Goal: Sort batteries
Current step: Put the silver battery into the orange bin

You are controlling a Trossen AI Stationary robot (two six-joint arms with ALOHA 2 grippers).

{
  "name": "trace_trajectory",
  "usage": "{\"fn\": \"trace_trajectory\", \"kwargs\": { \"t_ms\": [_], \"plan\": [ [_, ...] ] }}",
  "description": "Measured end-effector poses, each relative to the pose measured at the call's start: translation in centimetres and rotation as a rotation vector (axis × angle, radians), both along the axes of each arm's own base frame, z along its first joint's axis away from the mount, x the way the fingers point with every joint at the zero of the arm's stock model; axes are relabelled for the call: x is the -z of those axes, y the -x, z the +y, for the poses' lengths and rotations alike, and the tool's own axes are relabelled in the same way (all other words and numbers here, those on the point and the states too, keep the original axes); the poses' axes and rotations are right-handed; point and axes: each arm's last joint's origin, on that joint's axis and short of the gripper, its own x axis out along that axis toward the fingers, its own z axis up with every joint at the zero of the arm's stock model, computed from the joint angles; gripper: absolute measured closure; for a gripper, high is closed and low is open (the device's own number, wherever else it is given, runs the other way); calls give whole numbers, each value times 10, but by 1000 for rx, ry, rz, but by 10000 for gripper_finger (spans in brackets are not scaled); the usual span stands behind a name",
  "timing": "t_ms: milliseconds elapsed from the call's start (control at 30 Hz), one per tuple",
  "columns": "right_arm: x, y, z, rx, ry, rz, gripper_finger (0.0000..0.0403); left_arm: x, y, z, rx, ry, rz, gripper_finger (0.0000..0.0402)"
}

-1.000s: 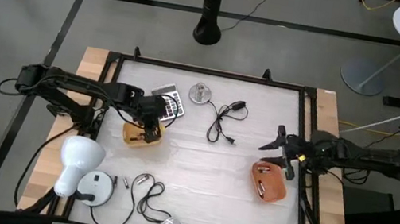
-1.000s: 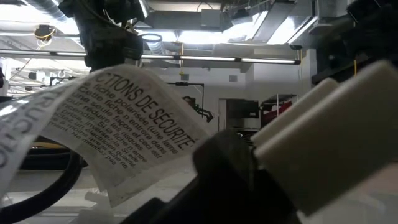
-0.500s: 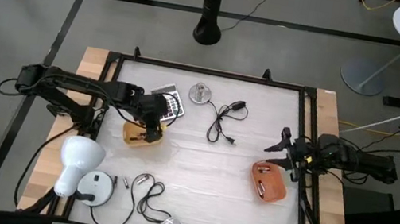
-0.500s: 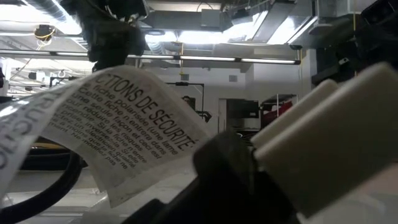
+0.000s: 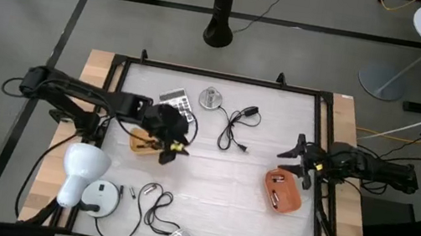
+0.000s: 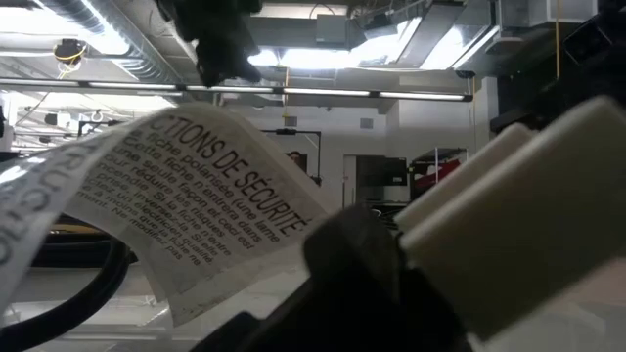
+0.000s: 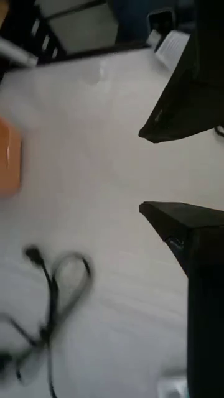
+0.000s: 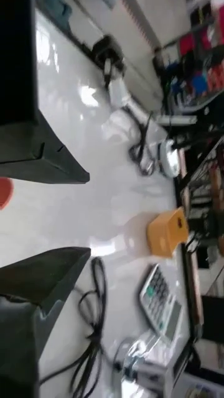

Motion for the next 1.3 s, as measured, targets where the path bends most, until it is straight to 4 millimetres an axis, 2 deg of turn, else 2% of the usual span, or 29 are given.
{"fn": "trace_trajectory", "kwargs": {
  "t_ms": [167,500,600,933,1100,1300],
  "plan": [
    [4,1,-2,67,10,45,233,3,-8,-21,87,-12,-46,247],
    [10,2,-2,114,-172,131,233,9,-11,-46,154,8,-40,247],
    [10,2,-2,145,-253,140,233,21,-14,-55,191,-12,21,247],
    [10,2,-2,151,-252,141,233,78,-24,-75,335,-77,283,247],
    [10,2,-2,151,-252,142,233,96,-24,-83,406,-74,373,247],
    [10,2,-2,150,-251,142,233,105,-11,-87,417,-49,532,247]
  ]
}}
